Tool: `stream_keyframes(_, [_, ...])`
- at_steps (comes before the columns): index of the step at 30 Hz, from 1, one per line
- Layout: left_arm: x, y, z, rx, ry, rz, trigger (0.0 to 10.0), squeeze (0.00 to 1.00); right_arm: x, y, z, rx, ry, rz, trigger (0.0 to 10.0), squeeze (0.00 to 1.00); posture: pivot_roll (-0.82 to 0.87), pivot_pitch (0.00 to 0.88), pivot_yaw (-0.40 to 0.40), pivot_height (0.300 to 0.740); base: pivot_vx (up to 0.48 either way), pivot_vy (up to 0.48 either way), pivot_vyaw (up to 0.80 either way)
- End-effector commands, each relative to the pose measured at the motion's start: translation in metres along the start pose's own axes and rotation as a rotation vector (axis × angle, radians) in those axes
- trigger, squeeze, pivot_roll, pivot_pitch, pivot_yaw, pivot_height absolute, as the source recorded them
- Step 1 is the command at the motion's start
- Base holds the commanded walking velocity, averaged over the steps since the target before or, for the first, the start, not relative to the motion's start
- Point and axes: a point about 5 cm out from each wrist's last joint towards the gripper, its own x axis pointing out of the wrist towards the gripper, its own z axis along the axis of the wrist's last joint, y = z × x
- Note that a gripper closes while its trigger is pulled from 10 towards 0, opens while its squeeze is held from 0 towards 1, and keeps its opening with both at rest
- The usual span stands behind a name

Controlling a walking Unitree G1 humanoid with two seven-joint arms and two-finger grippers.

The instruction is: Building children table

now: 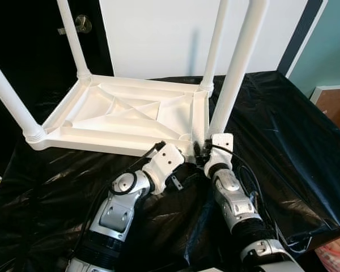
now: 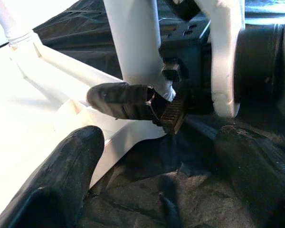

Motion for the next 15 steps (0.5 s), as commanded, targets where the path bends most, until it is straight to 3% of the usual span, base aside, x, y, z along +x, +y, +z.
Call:
stream_keyframes(1, [0.002, 0.002, 0.001, 0.006, -0.007, 0.067, 10.0, 0.00, -0.004, -0.008, 0.003, 0.008, -0.025, 0.054, 10.0, 1.00, -0.01, 0.000, -0.046, 0.740, 0.000, 0.000, 0.00])
stream_keyframes(4, [0.002, 0.002, 0.001, 0.007, -0.008, 0.066, 10.0, 0.00, -0.007, -0.013, 0.004, 0.011, -0.037, 0.105, 10.0, 1.00, -0.01, 0.000, -0.042, 0.740, 0.000, 0.000, 0.00])
stream_keyframes(5, [0.003, 0.002, 0.002, 0.009, -0.010, 0.062, 10.0, 0.00, -0.013, -0.027, 0.005, -0.017, -0.037, 0.196, 10.0, 1.00, -0.02, 0.000, -0.040, 0.740, 0.000, 0.000, 0.00])
stream_keyframes(10, [0.003, 0.002, 0.002, 0.009, -0.011, 0.058, 10.0, 0.00, -0.014, -0.044, 0.003, -0.092, -0.003, 0.259, 10.0, 1.00, -0.02, 0.000, -0.036, 0.740, 0.000, 0.000, 0.00])
stream_keyframes(11, [0.004, 0.003, 0.002, 0.009, -0.011, 0.057, 10.0, 0.00, -0.013, -0.049, 0.001, -0.111, 0.024, 0.283, 10.0, 0.00, -0.03, 0.000, -0.033, 0.740, 0.000, 0.000, 0.00])
stream_keyframes(15, [0.005, 0.003, 0.002, 0.011, -0.012, 0.050, 10.0, 0.00, -0.007, -0.054, 0.003, -0.165, 0.068, 0.440, 10.0, 0.00, -0.03, 0.000, -0.027, 0.740, 0.000, 0.000, 0.00])
